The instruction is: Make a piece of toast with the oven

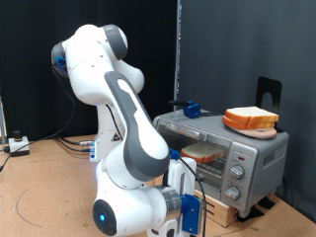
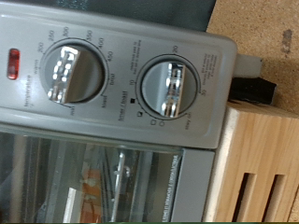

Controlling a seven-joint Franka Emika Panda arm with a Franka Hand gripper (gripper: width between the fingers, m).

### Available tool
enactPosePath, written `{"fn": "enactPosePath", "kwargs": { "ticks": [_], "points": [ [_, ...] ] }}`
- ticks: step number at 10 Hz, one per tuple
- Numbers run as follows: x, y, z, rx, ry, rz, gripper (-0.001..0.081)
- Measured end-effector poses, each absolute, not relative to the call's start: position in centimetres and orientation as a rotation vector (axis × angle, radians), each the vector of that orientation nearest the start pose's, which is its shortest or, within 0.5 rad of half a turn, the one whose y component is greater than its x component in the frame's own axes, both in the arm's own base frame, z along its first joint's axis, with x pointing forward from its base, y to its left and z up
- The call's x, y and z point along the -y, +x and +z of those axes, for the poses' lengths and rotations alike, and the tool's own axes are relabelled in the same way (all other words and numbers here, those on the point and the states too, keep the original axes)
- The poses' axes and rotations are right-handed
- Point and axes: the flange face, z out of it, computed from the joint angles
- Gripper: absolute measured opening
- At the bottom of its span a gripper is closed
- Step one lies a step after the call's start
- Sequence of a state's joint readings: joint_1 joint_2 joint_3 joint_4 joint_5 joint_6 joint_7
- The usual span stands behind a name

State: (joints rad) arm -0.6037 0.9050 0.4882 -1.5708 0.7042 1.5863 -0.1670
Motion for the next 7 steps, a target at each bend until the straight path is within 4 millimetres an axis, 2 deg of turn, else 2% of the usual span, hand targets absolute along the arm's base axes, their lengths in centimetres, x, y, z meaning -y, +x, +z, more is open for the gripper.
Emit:
{"fn": "enactPosePath", "kwargs": {
  "ticks": [3, 7],
  "points": [
    [3.3, 62.7, 15.5, -0.309, -1.856, 0.672, 0.0807],
    [-0.9, 62.6, 14.7, -0.255, -1.85, 0.725, 0.0807]
  ]
}}
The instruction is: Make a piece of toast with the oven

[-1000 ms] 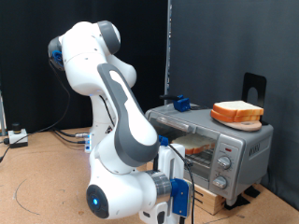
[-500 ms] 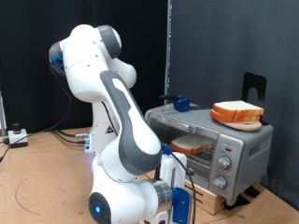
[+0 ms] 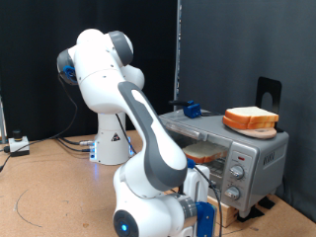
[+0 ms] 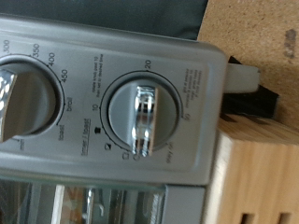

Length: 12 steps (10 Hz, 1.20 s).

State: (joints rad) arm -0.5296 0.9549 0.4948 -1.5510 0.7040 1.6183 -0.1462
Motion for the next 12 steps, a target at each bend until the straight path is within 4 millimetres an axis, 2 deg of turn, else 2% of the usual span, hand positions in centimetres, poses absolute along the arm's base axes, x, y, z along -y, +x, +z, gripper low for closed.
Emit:
{"fn": "enactPosePath", "kwargs": {
  "ticks": [5, 9, 11, 12],
  "points": [
    [-5.4, 61.6, 14.4, -0.21, -1.839, 0.766, 0.0807],
    [-7.5, 61.0, 14.1, -0.194, -1.838, 0.763, 0.0807],
    [-7.9, 60.8, 14.1, -0.196, -1.839, 0.76, 0.0777],
    [-8.0, 60.7, 14.1, -0.195, -1.838, 0.763, 0.0596]
  ]
}}
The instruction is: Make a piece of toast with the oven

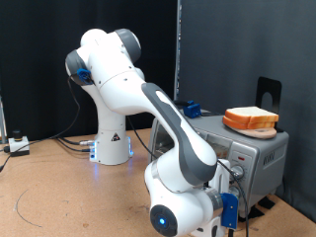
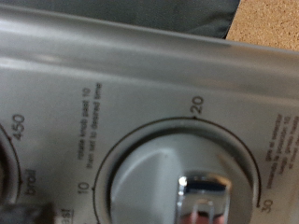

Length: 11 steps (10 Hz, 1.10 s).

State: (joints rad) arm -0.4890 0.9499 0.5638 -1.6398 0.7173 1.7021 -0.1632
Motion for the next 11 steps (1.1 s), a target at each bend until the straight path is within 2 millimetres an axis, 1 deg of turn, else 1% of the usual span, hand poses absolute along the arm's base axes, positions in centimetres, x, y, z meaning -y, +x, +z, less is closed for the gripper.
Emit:
{"fn": "enactPosePath", "kwargs": {
  "ticks": [1, 2, 3, 4, 5, 7, 8, 11],
  "points": [
    [-8.1, 60.6, 14.1, -0.195, -1.837, 0.765, 0.0596],
    [-8.1, 60.6, 14.1, -0.196, -1.835, 0.765, 0.041],
    [-8.0, 60.6, 14.1, -0.199, -1.833, 0.763, 0.0275],
    [-7.8, 60.6, 14.0, -0.205, -1.835, 0.76, 0.0275],
    [-7.8, 60.5, 14.0, -0.213, -1.829, 0.76, 0.0098],
    [-7.7, 60.5, 13.9, -0.219, -1.824, 0.759, 0.0095],
    [-7.7, 60.4, 13.9, -0.182, -1.837, 0.705, 0.0095],
    [-7.6, 59.4, 15.0, -0.009, -1.906, 0.425, 0.0095]
  ]
}}
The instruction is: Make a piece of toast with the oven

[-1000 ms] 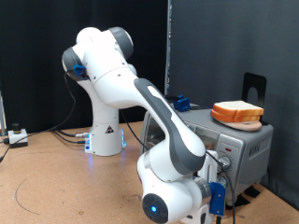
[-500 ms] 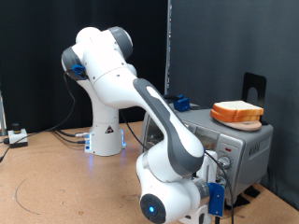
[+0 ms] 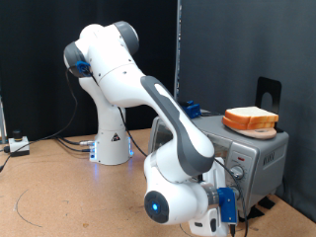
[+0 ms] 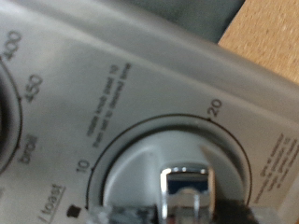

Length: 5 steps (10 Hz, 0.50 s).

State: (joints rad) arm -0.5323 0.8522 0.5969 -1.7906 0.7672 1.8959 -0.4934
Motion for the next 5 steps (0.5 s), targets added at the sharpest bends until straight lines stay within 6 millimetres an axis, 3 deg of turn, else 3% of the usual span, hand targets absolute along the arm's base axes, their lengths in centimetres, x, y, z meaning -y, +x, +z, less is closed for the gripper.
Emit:
{"fn": "enactPosePath", "kwargs": {
  "ticks": [2, 5],
  "points": [
    [-7.53, 58.88, 15.29, 0.046, -1.921, 0.313, 0.0099],
    [-7.45, 58.68, 15.35, 0.054, -1.922, 0.284, 0.0099]
  ]
}}
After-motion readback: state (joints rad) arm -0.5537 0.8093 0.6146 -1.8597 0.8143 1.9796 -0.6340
